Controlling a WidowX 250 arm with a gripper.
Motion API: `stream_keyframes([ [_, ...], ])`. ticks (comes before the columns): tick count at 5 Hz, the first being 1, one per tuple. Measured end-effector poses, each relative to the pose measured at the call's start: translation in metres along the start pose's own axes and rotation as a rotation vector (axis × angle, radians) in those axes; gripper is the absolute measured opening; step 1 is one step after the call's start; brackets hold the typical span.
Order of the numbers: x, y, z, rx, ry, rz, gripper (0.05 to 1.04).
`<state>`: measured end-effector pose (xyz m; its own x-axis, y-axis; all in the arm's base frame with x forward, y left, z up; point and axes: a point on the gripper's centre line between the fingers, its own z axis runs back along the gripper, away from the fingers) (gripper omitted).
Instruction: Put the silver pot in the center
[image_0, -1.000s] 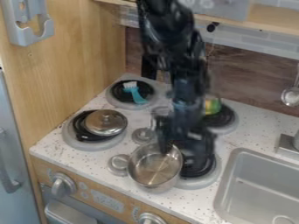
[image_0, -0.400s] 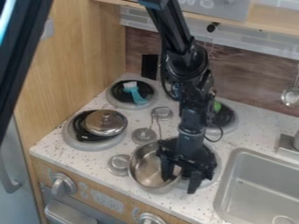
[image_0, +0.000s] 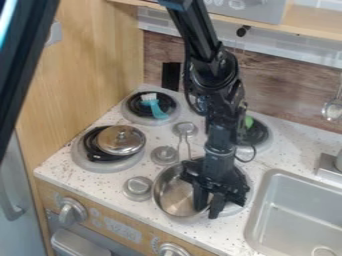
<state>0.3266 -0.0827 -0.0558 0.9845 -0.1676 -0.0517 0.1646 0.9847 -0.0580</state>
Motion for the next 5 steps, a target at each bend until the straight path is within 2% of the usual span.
stream_keyframes([
  [1, 0.0, -0.003, 0.004, -0.019, -0.033, -0.012, 0.104],
  [2, 0.002, -0.007, 0.024, -0.037, -0.093, 0.007, 0.074],
  [3, 0.008, -0.009, 0.045, -0.053, -0.15, 0.051, 0.069],
  [4, 0.011, -0.002, 0.054, -0.048, -0.147, 0.104, 0.069],
  [5, 0.036, 0.004, 0.074, -0.039, -0.209, 0.144, 0.069],
])
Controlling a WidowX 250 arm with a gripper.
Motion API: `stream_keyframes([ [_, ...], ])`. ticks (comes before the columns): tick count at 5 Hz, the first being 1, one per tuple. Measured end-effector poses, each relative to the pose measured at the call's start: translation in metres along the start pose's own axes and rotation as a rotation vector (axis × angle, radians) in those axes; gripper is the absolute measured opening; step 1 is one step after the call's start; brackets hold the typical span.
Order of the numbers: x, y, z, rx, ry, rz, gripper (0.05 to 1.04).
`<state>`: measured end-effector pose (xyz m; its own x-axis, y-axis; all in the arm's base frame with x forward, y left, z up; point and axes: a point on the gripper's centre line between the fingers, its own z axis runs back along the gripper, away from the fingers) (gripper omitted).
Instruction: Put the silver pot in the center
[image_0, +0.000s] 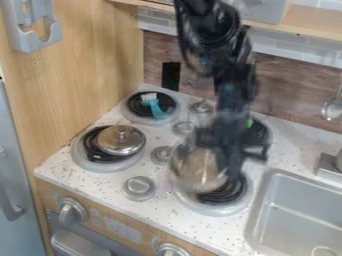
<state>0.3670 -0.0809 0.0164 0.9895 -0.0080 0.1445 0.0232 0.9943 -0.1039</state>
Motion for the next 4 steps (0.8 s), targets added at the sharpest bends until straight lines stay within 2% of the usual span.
stream_keyframes([
  [1, 0.035, 0.02, -0.018, 0.045, 0.024, 0.059, 0.069],
  [2, 0.069, 0.046, -0.027, 0.095, 0.028, 0.112, 0.069],
  [3, 0.087, 0.059, -0.032, 0.131, 0.043, 0.134, 0.069],
  [4, 0.093, 0.071, -0.039, 0.164, 0.067, 0.157, 0.069],
])
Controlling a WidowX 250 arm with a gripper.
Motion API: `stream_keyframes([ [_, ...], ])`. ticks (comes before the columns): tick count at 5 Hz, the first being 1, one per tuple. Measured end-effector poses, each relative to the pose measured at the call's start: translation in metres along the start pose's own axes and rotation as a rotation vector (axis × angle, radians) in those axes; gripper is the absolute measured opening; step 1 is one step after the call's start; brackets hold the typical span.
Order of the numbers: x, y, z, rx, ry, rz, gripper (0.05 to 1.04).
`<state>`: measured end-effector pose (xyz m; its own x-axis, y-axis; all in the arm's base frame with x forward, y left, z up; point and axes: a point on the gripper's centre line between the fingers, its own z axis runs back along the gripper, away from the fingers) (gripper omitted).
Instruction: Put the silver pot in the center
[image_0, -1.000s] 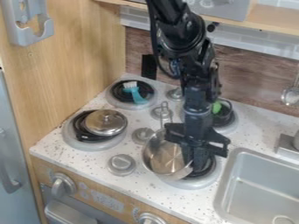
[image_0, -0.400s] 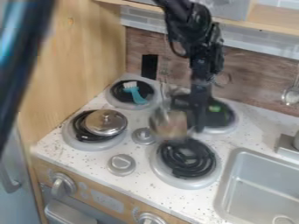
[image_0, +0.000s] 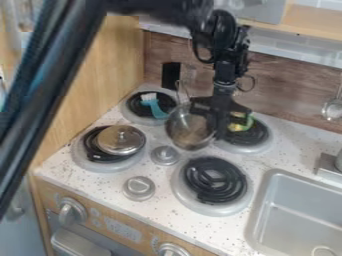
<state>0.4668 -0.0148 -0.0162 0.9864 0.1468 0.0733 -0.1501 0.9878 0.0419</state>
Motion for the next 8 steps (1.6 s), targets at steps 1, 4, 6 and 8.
stream_keyframes([
  [1, 0.008, 0.004, -0.011, 0.046, 0.035, -0.002, 0.069],
  [4, 0.011, 0.001, -0.032, 0.049, 0.117, 0.005, 0.095],
  [6, -0.002, 0.006, -0.039, 0.042, 0.122, 0.038, 0.534],
  [8, -0.018, 0.008, 0.018, -0.018, -0.016, 0.02, 1.024],
])
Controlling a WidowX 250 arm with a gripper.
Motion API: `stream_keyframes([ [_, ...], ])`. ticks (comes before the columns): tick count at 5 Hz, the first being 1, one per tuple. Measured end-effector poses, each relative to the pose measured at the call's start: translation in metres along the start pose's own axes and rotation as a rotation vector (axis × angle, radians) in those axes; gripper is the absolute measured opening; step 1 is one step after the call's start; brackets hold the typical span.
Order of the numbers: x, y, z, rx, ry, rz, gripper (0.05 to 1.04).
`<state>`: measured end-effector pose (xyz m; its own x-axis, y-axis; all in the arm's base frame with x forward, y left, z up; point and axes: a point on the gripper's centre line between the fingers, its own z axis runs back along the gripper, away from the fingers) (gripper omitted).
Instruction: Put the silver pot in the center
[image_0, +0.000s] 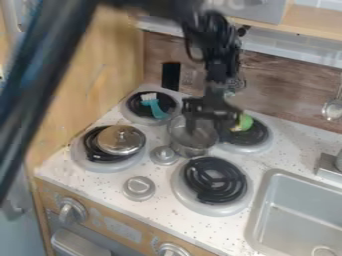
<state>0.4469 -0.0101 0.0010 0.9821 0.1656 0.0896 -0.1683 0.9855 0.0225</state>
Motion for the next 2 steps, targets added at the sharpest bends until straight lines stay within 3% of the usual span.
stream_keyframes([
  [2, -0.026, -0.003, 0.016, -0.05, 0.011, -0.056, 0.999],
])
